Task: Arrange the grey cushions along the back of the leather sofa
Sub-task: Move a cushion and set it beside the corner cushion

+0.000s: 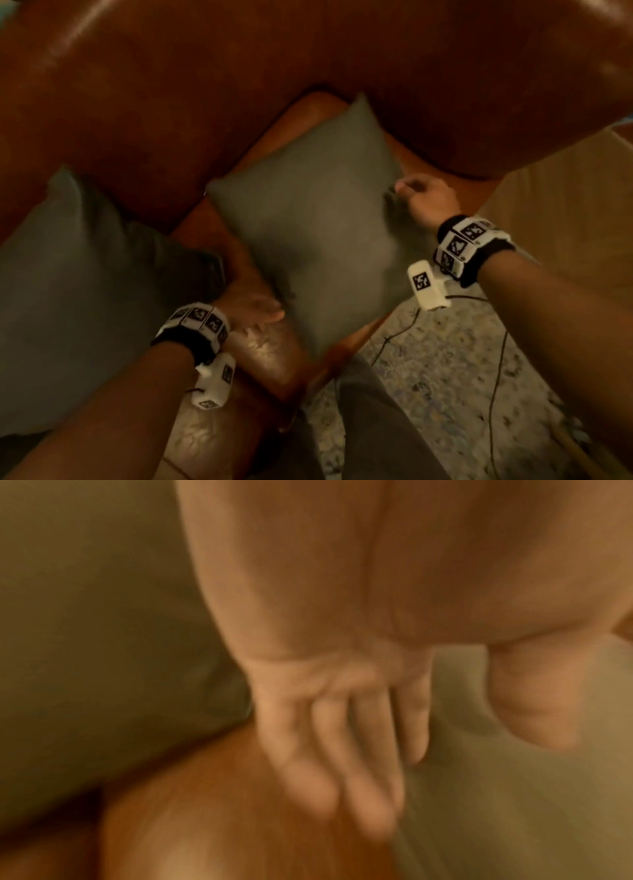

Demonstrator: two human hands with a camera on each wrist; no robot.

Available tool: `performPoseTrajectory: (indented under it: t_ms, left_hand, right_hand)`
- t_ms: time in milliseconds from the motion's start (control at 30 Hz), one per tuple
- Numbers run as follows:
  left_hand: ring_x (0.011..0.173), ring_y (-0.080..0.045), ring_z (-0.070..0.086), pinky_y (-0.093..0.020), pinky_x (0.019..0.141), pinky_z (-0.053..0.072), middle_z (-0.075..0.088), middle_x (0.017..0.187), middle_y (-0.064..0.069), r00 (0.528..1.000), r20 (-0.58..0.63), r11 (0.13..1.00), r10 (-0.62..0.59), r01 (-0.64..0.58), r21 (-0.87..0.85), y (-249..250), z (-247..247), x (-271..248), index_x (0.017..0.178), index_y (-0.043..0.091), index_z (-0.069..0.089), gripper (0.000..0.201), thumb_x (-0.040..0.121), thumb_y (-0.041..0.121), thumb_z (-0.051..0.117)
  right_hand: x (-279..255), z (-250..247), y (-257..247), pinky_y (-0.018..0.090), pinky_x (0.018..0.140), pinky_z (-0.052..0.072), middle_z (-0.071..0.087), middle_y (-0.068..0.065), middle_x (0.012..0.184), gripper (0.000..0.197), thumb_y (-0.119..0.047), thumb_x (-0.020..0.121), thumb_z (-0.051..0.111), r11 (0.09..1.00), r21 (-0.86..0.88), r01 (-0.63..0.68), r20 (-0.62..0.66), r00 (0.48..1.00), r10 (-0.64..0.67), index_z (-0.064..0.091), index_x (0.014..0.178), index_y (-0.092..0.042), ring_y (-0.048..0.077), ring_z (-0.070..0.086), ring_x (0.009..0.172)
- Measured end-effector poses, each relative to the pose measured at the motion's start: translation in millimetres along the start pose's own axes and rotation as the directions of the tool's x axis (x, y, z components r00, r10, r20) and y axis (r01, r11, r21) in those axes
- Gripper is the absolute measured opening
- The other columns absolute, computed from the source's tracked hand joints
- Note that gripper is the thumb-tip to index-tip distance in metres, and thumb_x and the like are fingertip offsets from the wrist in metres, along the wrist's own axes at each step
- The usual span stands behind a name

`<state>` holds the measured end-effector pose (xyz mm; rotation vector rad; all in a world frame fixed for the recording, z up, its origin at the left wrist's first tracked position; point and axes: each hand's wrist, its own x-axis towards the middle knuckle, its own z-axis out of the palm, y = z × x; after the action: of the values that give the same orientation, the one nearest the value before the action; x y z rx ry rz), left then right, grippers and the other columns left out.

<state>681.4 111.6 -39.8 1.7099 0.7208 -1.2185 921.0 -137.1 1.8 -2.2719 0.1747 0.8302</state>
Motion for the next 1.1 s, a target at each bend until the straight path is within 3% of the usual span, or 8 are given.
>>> performPoseTrajectory:
  t_ms: [67,167,300,366,600,766,933,1099]
  left_hand:
    - [0.112,-0.033,0.063,-0.039,0.099,0.047,0.067,0.121,-0.015,0.908,-0.378,0.972,0.18,-0.105,0.212,14,-24,10,0.118,0.011,0.066,0.04,0.084,0.033,0.067]
    - [0.133,-0.037,0.044,-0.044,0.111,0.035,0.05,0.142,-0.014,0.628,-0.731,0.962,0.266,-0.122,0.246,57,-74,15,0.136,0.017,0.049,0.049,0.09,0.033,0.058]
    - [0.143,-0.036,0.034,-0.049,0.116,0.03,0.029,0.16,-0.006,0.836,-0.547,0.995,0.035,0.021,0.096,83,-96,33,0.152,0.032,0.016,0.08,0.086,0.056,0.055]
    - [0.137,-0.04,0.041,-0.05,0.112,0.036,0.034,0.157,-0.009,0.858,-0.513,0.984,0.014,0.08,0.16,77,-83,32,0.153,0.034,0.012,0.079,0.087,0.063,0.046]
    - [0.075,-0.03,0.064,-0.036,0.068,0.052,0.068,0.101,-0.016,0.936,-0.169,0.913,-0.308,0.241,-0.33,8,-35,-6,0.106,0.012,0.058,0.049,0.094,0.056,0.04]
    - [0.124,-0.037,0.054,-0.052,0.109,0.04,0.057,0.136,-0.015,0.842,-0.48,0.866,-0.247,-0.03,-0.499,0,-50,17,0.127,0.013,0.056,0.06,0.082,0.054,0.056]
    - [0.122,-0.033,0.056,-0.054,0.107,0.042,0.057,0.137,-0.007,0.891,-0.391,0.482,-0.232,-0.243,-0.842,26,-65,17,0.136,0.016,0.049,0.064,0.083,0.049,0.061]
    - [0.104,-0.015,0.058,-0.043,0.091,0.049,0.058,0.111,0.012,0.744,-0.629,0.367,-0.225,-0.534,-0.762,31,-80,-24,0.124,0.027,0.05,0.033,0.093,0.037,0.054]
  right_hand:
    - [-7,-2,2,0.036,0.093,0.051,0.073,0.005,0.106,0.011,-0.035,0.093,0.057,0.999,-0.035,0.025,0.057,0.998,-0.023,0.067,0.093,-0.031,0.023,0.066,0.097]
    - [-40,12,37,0.041,0.094,0.049,0.071,0.013,0.109,0.015,-0.032,0.092,0.058,0.999,-0.055,-0.002,-0.122,0.993,-0.005,0.065,0.099,-0.021,0.032,0.064,0.104]
    - [-77,41,98,0.049,0.107,0.043,0.054,0.012,0.139,0.073,-0.051,0.077,0.071,0.928,0.229,-0.295,-0.139,0.933,0.331,0.041,0.136,-0.021,0.034,0.052,0.127]
    - [-67,53,108,0.053,0.107,0.044,0.056,0.007,0.141,0.094,-0.063,0.062,0.072,0.851,0.382,-0.361,-0.075,0.905,0.418,0.033,0.141,-0.029,0.034,0.054,0.128]
    - [-10,17,66,0.047,0.105,0.046,0.063,0.008,0.131,0.053,-0.045,0.083,0.067,0.983,0.143,-0.114,-0.194,0.971,0.141,0.052,0.128,-0.022,0.03,0.059,0.12]
    - [36,11,19,0.034,0.103,0.04,0.057,0.011,0.139,0.053,-0.052,0.089,0.057,0.994,-0.059,-0.089,-0.155,0.985,0.079,0.052,0.13,-0.019,0.033,0.053,0.127]
    - [54,29,-36,0.033,0.108,0.037,0.052,0.004,0.145,0.059,-0.059,0.089,0.052,0.999,-0.045,-0.007,-0.067,0.998,0.004,0.042,0.14,-0.03,0.03,0.05,0.132]
    - [58,24,-99,0.024,0.084,0.036,0.059,0.005,0.129,0.041,-0.042,0.094,0.049,0.979,-0.011,0.205,-0.159,0.966,-0.204,0.043,0.134,-0.032,0.023,0.056,0.105]
